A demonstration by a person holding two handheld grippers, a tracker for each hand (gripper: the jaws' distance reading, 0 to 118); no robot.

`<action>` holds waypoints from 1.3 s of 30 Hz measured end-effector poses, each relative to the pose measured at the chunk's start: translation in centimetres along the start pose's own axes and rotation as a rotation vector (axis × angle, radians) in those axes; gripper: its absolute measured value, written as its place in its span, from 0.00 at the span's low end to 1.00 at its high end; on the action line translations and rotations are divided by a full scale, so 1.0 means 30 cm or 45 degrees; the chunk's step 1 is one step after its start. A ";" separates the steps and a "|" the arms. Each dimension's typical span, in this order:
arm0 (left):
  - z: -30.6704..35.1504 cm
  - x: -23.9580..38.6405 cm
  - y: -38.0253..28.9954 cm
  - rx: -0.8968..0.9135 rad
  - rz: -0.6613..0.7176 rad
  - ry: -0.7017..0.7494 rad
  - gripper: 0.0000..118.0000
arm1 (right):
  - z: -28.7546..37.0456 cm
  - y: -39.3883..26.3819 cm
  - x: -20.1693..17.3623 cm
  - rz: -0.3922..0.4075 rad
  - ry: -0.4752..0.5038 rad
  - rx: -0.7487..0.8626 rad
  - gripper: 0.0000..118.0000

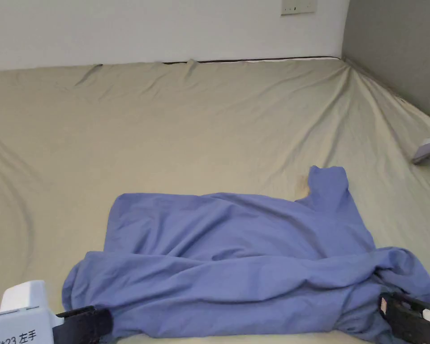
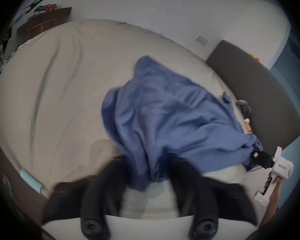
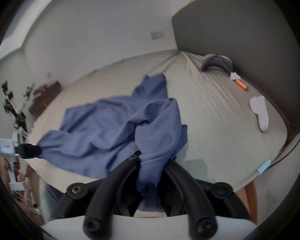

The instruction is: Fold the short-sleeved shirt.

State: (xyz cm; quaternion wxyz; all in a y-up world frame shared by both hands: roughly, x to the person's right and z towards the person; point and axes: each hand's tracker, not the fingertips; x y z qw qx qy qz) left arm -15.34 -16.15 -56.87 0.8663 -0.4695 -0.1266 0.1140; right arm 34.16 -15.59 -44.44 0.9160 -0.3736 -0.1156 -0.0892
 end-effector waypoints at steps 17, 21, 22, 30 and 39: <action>0.152 0.120 0.464 0.341 -0.171 0.047 0.08 | 0.145 0.414 -0.132 0.110 0.264 0.564 0.01; -0.021 0.159 0.627 0.256 -0.297 0.041 0.04 | 0.026 0.505 -0.149 0.076 0.356 0.521 0.00; -0.091 0.156 0.665 0.223 -0.310 0.067 0.04 | -0.006 0.520 -0.151 0.069 0.351 0.513 0.00; -0.485 0.132 0.785 0.054 -0.339 0.175 0.97 | -0.194 0.541 -0.125 0.069 0.336 0.393 0.00; -0.638 0.180 0.780 -0.076 -0.465 0.164 0.42 | -0.308 0.537 -0.067 0.062 0.294 0.321 0.00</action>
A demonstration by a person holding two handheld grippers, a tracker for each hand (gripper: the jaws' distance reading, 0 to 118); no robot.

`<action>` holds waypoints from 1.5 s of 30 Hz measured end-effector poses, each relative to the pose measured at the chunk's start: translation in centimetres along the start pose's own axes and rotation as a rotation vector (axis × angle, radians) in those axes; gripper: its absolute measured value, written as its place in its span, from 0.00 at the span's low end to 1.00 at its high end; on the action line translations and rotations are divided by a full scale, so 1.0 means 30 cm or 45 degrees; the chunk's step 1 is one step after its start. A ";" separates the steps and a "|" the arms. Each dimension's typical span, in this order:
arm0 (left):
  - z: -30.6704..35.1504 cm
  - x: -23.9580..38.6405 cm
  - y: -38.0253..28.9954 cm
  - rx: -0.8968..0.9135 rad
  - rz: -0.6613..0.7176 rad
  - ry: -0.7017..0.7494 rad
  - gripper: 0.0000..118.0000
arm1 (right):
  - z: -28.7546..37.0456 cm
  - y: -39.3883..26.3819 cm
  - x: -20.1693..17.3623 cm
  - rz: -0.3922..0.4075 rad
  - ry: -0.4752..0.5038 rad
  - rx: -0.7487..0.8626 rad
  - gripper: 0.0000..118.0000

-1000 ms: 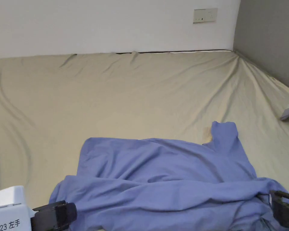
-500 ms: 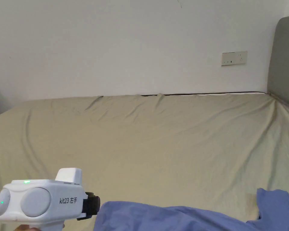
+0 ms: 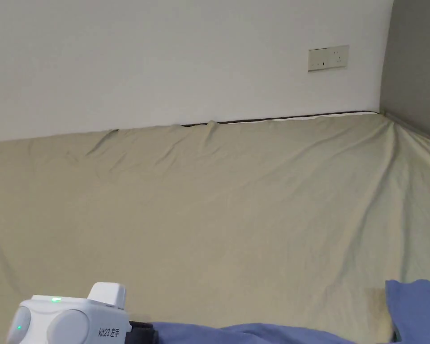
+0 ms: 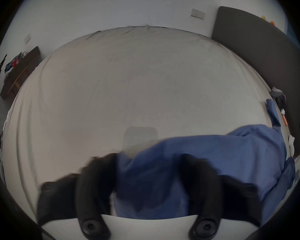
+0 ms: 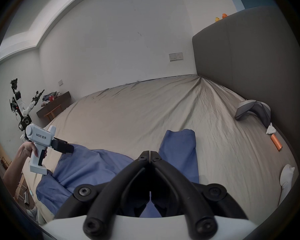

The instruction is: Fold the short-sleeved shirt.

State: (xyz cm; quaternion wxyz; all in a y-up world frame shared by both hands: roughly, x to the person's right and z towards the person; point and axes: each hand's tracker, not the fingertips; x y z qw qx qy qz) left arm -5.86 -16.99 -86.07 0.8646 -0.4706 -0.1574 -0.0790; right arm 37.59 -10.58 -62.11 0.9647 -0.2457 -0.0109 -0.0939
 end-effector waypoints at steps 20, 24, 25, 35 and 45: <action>-0.016 -0.008 -0.050 0.067 0.217 -0.172 0.07 | -0.406 -0.007 0.162 0.018 -0.199 -0.544 0.70; -0.006 -0.062 -0.052 0.053 0.372 -0.292 0.04 | -0.422 -0.008 0.138 0.102 -0.257 -0.544 0.26; 0.004 -0.067 -0.050 0.050 0.347 -0.345 0.04 | -0.406 0.002 0.133 0.145 -0.224 -0.508 0.01; 0.385 -0.060 -0.059 0.303 0.282 -0.380 0.04 | -0.073 0.130 0.078 -0.037 0.039 -0.188 0.01; 0.804 0.005 -0.509 0.427 0.240 -0.281 0.04 | 0.521 -0.102 -0.075 -0.107 0.041 -0.018 0.01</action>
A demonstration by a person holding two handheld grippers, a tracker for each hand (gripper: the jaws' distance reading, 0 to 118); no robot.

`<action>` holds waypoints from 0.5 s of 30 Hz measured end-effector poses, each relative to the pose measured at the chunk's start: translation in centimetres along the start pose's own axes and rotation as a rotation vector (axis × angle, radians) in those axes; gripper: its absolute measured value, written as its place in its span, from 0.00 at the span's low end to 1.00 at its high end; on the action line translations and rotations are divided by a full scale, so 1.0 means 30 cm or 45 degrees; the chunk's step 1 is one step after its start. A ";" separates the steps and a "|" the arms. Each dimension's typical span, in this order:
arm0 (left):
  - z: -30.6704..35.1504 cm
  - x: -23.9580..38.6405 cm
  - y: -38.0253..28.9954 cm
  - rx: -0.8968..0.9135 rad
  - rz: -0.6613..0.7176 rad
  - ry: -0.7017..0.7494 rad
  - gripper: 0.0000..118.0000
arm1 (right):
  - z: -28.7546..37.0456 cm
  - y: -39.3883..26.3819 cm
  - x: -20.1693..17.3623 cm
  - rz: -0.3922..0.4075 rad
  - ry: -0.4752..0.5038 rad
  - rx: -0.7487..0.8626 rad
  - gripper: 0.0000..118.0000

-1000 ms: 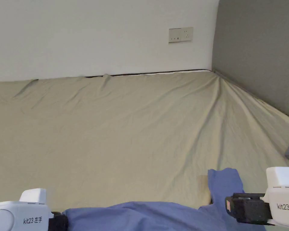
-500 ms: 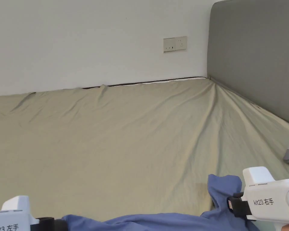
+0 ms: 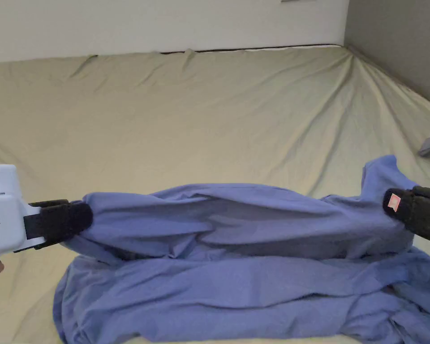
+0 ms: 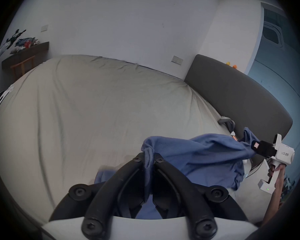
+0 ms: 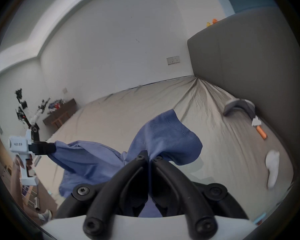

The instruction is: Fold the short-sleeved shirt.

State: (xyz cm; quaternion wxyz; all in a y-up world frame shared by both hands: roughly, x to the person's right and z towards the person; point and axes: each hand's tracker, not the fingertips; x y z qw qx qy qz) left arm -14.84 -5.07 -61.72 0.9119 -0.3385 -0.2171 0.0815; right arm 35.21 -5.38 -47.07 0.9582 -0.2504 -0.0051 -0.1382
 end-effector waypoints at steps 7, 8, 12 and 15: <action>-0.027 -0.068 -0.318 -0.220 0.126 0.131 0.04 | -0.004 -0.299 0.035 -0.038 -0.195 -0.351 0.01; -0.041 -0.067 -0.348 -0.243 0.101 0.136 0.04 | -0.014 -0.328 0.028 -0.002 -0.223 -0.384 0.01; -0.062 -0.054 -0.370 -0.265 0.146 0.186 0.46 | -0.040 -0.336 0.000 0.039 -0.293 -0.388 0.68; -0.041 -0.039 -0.334 -0.261 0.138 0.203 0.96 | 0.000 -0.289 -0.019 0.057 -0.320 -0.307 0.80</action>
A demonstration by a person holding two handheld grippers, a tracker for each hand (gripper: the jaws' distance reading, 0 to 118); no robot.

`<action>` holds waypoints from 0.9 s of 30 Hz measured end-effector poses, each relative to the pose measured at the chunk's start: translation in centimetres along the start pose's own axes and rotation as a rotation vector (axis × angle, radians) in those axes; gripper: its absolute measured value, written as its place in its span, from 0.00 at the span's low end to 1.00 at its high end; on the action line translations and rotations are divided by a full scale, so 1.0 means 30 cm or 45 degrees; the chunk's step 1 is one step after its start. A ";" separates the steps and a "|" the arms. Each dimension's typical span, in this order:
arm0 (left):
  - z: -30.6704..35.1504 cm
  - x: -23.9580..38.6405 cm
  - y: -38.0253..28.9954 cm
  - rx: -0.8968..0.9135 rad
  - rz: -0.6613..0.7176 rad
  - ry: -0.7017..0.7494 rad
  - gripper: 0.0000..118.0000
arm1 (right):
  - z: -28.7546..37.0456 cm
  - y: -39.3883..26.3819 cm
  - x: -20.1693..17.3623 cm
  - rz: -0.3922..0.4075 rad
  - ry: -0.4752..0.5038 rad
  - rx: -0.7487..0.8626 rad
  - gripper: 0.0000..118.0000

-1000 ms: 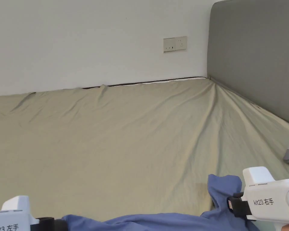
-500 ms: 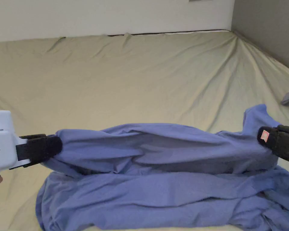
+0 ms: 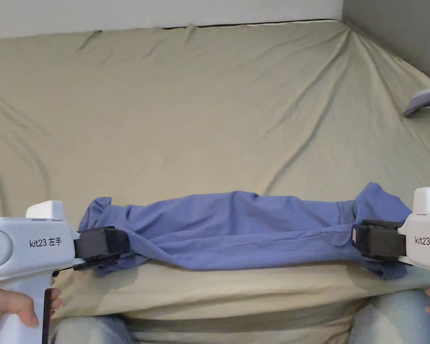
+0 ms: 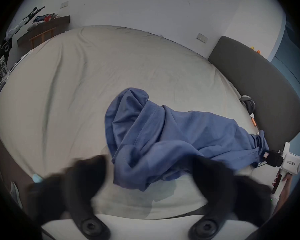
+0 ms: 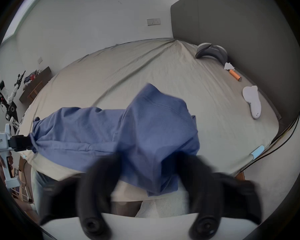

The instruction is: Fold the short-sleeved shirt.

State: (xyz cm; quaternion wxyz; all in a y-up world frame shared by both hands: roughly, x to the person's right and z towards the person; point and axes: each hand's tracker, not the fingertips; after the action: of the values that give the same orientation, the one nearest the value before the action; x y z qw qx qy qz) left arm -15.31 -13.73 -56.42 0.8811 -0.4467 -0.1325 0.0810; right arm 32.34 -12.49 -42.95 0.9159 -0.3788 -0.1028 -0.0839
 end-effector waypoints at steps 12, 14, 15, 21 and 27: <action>0.243 -0.140 0.113 0.376 0.424 -0.163 0.03 | 0.210 0.268 -0.133 0.047 0.420 0.553 0.01; 0.216 -0.151 0.102 0.338 0.339 -0.119 0.02 | 0.193 0.290 -0.157 0.069 0.443 0.538 0.00; 0.199 -0.151 0.093 0.341 0.318 -0.125 0.02 | 0.181 0.297 -0.166 0.074 0.461 0.532 0.00; -0.008 -0.202 0.045 0.142 0.446 -0.253 0.71 | 0.086 0.320 -0.190 0.020 0.569 0.454 0.00; -0.173 -0.248 0.044 -0.003 0.569 -0.358 0.93 | 0.044 0.327 -0.193 0.032 0.550 0.399 0.00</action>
State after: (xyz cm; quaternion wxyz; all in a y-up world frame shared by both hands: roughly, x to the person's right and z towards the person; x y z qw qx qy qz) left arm -20.84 -18.87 -61.64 0.8137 -0.4504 -0.1519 0.3346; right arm 28.84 -4.26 -50.13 0.9651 -0.2069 0.0881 -0.1344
